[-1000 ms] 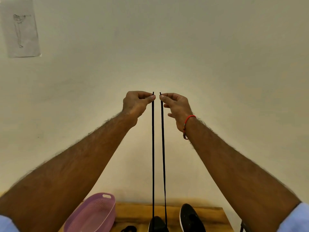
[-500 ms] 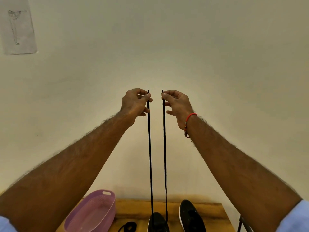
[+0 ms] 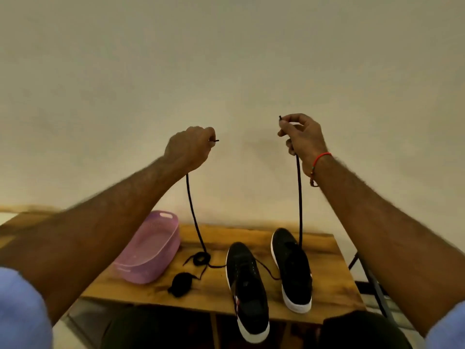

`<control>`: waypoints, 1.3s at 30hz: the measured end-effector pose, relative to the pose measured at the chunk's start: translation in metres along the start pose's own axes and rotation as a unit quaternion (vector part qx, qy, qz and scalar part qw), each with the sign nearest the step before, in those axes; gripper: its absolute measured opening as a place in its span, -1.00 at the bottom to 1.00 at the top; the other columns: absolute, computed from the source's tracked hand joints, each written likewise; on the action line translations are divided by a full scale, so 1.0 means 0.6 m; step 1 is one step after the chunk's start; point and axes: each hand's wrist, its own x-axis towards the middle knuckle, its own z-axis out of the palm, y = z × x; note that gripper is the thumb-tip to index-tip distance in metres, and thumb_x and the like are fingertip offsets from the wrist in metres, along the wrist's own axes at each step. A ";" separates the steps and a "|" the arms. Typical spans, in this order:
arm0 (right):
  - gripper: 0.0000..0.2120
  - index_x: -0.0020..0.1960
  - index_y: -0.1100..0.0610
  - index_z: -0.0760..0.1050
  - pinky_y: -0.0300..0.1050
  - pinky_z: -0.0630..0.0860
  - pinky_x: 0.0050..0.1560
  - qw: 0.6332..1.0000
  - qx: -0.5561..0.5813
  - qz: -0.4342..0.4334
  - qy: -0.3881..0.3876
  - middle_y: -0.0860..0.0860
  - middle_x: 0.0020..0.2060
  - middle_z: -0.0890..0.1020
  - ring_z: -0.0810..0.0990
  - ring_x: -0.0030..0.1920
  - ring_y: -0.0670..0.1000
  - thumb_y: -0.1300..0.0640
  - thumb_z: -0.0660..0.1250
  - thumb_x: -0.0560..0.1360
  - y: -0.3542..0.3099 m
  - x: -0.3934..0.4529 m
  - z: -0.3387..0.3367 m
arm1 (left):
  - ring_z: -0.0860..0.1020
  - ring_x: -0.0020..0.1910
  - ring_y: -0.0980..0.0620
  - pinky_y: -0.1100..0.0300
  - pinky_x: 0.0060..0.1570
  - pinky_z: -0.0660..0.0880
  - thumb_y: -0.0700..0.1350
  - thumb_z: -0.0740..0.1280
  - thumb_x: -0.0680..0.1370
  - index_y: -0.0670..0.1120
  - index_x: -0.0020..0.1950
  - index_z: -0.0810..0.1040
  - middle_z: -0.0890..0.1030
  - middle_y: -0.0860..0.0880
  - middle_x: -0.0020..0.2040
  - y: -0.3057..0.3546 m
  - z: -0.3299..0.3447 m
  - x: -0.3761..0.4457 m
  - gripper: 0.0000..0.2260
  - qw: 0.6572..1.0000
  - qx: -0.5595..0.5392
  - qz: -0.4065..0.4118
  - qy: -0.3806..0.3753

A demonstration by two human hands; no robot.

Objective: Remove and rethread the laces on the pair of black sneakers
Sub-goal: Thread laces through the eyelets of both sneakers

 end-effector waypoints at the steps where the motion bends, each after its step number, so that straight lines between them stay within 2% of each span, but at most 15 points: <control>1: -0.92 -0.07 0.04 0.55 -0.24 0.21 -0.51 1.000 -0.010 0.008 -0.004 0.01 -0.30 0.62 0.30 -0.48 -0.01 0.19 0.36 0.58 0.025 -0.002 -0.001 | 0.58 0.02 -0.15 -0.04 -0.07 0.54 -0.02 0.20 0.70 -0.04 0.20 0.56 0.61 -0.09 0.08 -0.007 0.029 -0.008 -0.80 1.000 -0.005 0.006 -0.014; 4: -0.95 -0.01 0.11 0.59 -0.21 0.31 -0.49 0.997 -0.051 0.039 -0.045 0.05 -0.19 0.65 0.43 -0.44 -0.01 0.22 0.37 0.57 0.112 -0.026 0.001 | 0.59 0.04 -0.14 -0.05 -0.07 0.54 -0.01 0.23 0.68 -0.02 0.19 0.57 0.62 -0.06 0.08 -0.019 0.134 -0.051 -0.81 0.998 -0.050 -0.010 -0.041; 8: -0.90 0.05 0.17 0.64 -0.36 0.40 -0.44 0.982 -0.129 0.094 -0.102 0.00 -0.12 0.63 0.51 -0.31 -0.09 0.23 0.41 0.55 0.246 -0.080 0.016 | 0.64 -0.10 -0.05 -0.08 -0.13 0.63 -0.04 0.24 0.68 0.04 0.26 0.45 0.66 -0.04 -0.02 -0.024 0.286 -0.136 -0.84 0.972 -0.169 -0.106 -0.122; 10: -0.93 0.01 0.11 0.65 -0.35 0.45 -0.37 0.971 -0.157 0.120 -0.131 -0.04 -0.12 0.63 0.53 -0.27 -0.10 0.18 0.43 0.54 0.309 -0.104 0.026 | 0.64 -0.23 -0.01 -0.09 -0.23 0.65 -0.13 0.24 0.67 0.08 0.10 0.46 0.64 -0.01 -0.13 -0.025 0.347 -0.180 -0.90 0.948 -0.226 -0.146 -0.173; 12: -0.95 -0.05 0.03 0.66 -0.28 0.50 -0.27 0.962 -0.173 0.145 -0.156 -0.07 -0.15 0.64 0.55 -0.25 -0.11 0.16 0.45 0.52 0.365 -0.125 0.037 | 0.64 -0.35 0.06 -0.04 -0.32 0.64 -0.20 0.27 0.65 0.07 -0.06 0.54 0.63 0.01 -0.22 -0.026 0.405 -0.216 -0.82 0.930 -0.249 -0.173 -0.207; 15: -0.93 -0.04 0.00 0.66 -0.20 0.54 -0.11 0.945 -0.193 0.187 -0.186 -0.09 -0.15 0.65 0.59 -0.15 -0.09 0.16 0.45 0.52 0.433 -0.160 0.050 | 0.61 -0.44 0.17 0.10 -0.33 0.60 -0.12 0.35 0.63 0.06 -0.12 0.66 0.62 0.08 -0.35 -0.010 0.450 -0.257 -0.82 0.911 -0.276 -0.187 -0.243; 17: -0.93 -0.03 0.01 0.65 -0.25 0.56 -0.05 0.932 -0.221 0.192 -0.214 -0.08 -0.13 0.67 0.62 -0.08 -0.07 0.16 0.45 0.52 0.462 -0.174 0.059 | 0.59 -0.38 0.19 0.21 -0.32 0.52 0.02 0.35 0.63 0.08 -0.11 0.68 0.60 0.11 -0.36 0.006 0.466 -0.266 -0.84 0.904 -0.265 -0.191 -0.277; 21: -0.96 -0.04 0.05 0.66 -0.25 0.56 0.03 0.923 -0.253 0.174 -0.233 -0.08 -0.10 0.69 0.63 -0.05 -0.11 0.13 0.45 0.52 0.483 -0.174 0.075 | 0.60 -0.33 0.09 0.16 -0.34 0.56 0.32 0.33 0.52 -0.02 -0.20 0.64 0.63 0.00 -0.30 0.037 0.481 -0.263 -0.58 0.897 -0.201 -0.209 -0.332; 24: -0.96 -0.04 0.02 0.67 -0.27 0.56 -0.05 0.907 -0.305 0.153 -0.248 -0.09 -0.14 0.68 0.62 -0.10 -0.11 0.12 0.44 0.53 0.495 -0.180 0.079 | 0.62 -0.21 0.03 0.12 -0.27 0.61 0.41 0.34 0.46 -0.03 -0.03 0.65 0.62 -0.02 -0.14 0.062 0.471 -0.263 -0.49 0.903 -0.170 -0.220 -0.329; 28: -0.92 0.01 0.02 0.67 -0.39 0.50 -0.08 0.897 -0.323 0.148 -0.264 -0.10 -0.11 0.68 0.61 -0.06 -0.15 0.13 0.43 0.53 0.508 -0.196 0.073 | 0.56 0.17 -0.10 0.00 0.04 0.58 0.43 0.31 0.46 -0.06 0.27 0.51 0.49 -0.05 0.24 0.068 0.452 -0.264 -0.35 0.925 -0.096 -0.195 -0.313; 31: -0.90 0.04 0.02 0.65 -0.44 0.46 -0.07 0.889 -0.335 0.115 -0.288 -0.12 -0.08 0.66 0.59 -0.05 -0.17 0.14 0.42 0.54 0.506 -0.200 0.069 | 0.59 0.05 -0.01 0.06 -0.06 0.57 0.35 0.34 0.50 -0.01 0.09 0.56 0.54 0.03 0.09 0.062 0.439 -0.261 -0.55 0.921 -0.103 -0.195 -0.320; 33: -0.91 0.04 0.01 0.64 -0.29 0.53 0.04 0.883 -0.343 0.097 -0.304 -0.11 -0.06 0.66 0.58 -0.01 -0.15 0.12 0.41 0.54 0.507 -0.203 0.068 | 0.65 -0.17 0.06 0.13 -0.25 0.60 0.24 0.33 0.56 -0.01 -0.05 0.61 0.62 0.05 -0.13 0.060 0.440 -0.264 -0.68 0.901 -0.151 -0.214 -0.346; 34: -0.91 0.03 0.00 0.64 -0.18 0.54 0.11 0.880 -0.349 0.092 -0.309 -0.11 -0.05 0.67 0.58 0.02 -0.12 0.11 0.41 0.54 0.509 -0.204 0.069 | 0.66 -0.29 0.07 0.15 -0.36 0.59 0.17 0.31 0.60 -0.03 -0.03 0.63 0.63 0.03 -0.19 0.059 0.442 -0.266 -0.71 0.887 -0.188 -0.228 -0.355; 36: -0.92 0.02 -0.04 0.63 -0.02 0.52 0.19 0.873 -0.363 0.084 -0.314 -0.12 -0.03 0.67 0.57 0.08 -0.06 0.07 0.40 0.54 0.513 -0.208 0.072 | 0.66 -0.41 0.06 0.22 -0.52 0.54 0.03 0.28 0.65 -0.08 0.07 0.62 0.63 -0.01 -0.18 0.055 0.445 -0.273 -0.78 0.854 -0.264 -0.263 -0.363; 39: -0.91 0.04 -0.10 0.62 0.04 0.46 0.22 0.862 -0.389 0.075 -0.317 -0.13 0.02 0.66 0.50 0.14 -0.02 0.01 0.39 0.54 0.511 -0.213 0.081 | 0.70 -0.31 -0.02 0.17 -0.50 0.59 -0.07 0.26 0.68 -0.08 0.14 0.63 0.63 -0.08 -0.04 0.043 0.446 -0.280 -0.82 0.800 -0.353 -0.318 -0.366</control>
